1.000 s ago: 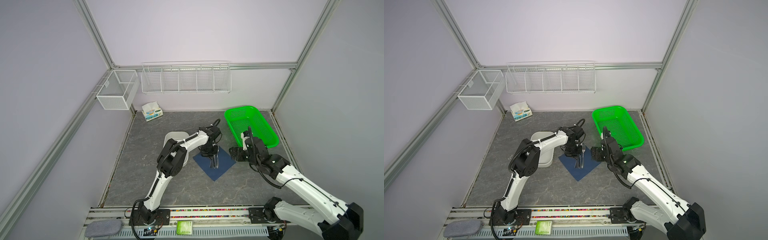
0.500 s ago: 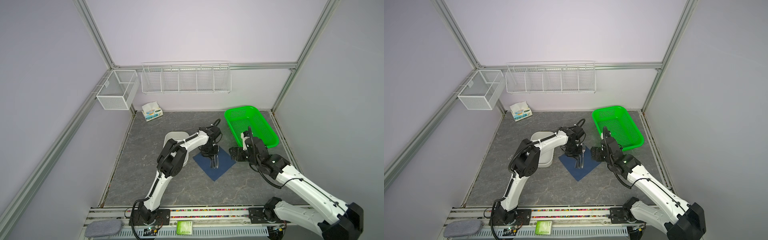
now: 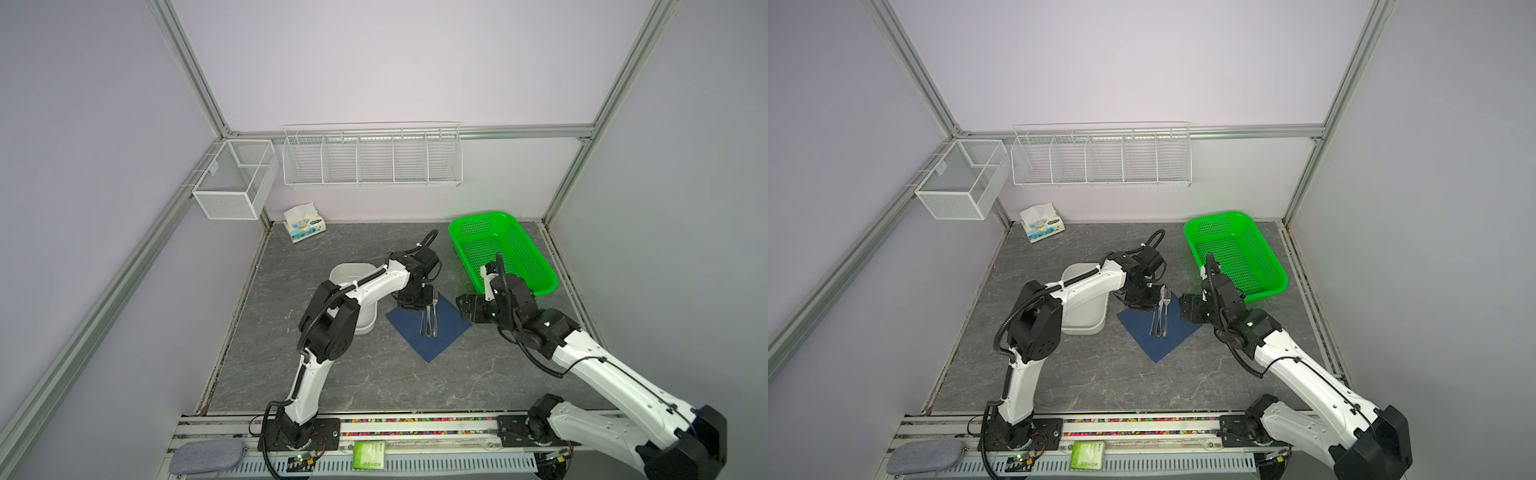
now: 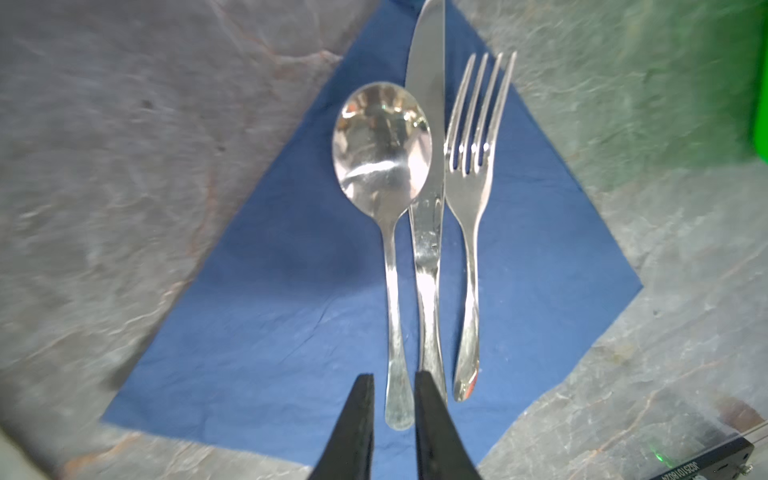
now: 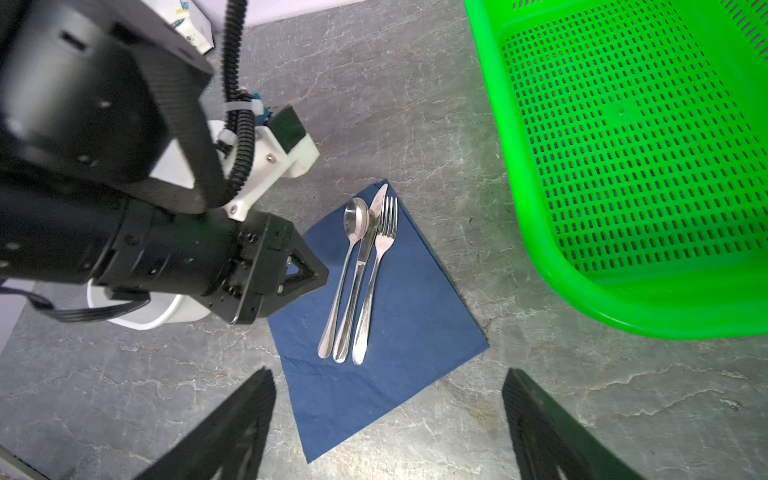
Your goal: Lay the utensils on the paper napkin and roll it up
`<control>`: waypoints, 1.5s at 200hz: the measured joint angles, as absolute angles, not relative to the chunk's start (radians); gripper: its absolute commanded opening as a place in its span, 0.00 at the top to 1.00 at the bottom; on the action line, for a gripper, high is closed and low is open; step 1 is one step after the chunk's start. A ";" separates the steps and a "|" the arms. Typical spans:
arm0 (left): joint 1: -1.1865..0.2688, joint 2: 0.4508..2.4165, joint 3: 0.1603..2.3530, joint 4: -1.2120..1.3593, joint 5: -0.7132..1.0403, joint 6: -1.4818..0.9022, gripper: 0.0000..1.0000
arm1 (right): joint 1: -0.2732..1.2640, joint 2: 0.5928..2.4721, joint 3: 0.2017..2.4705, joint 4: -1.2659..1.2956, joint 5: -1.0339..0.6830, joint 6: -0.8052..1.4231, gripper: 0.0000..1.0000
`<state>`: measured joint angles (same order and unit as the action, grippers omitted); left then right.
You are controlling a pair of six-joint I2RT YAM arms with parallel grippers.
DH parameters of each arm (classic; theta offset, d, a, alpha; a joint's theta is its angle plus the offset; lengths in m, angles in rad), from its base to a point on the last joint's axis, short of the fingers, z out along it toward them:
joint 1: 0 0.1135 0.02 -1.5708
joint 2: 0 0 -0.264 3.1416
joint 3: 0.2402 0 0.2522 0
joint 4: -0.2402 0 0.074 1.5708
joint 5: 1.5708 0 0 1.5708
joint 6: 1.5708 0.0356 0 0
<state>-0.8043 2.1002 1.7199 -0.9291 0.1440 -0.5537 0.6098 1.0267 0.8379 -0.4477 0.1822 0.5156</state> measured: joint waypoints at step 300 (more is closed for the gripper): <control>-0.461 1.571 1.000 -0.627 0.094 -0.463 0.77 | 0.985 1.034 0.441 -0.090 0.136 1.207 0.04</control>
<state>-0.4606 1.5715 1.0000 -0.6266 0.0944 -0.4629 0.9848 1.0344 0.4412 -0.0898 0.1360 1.2068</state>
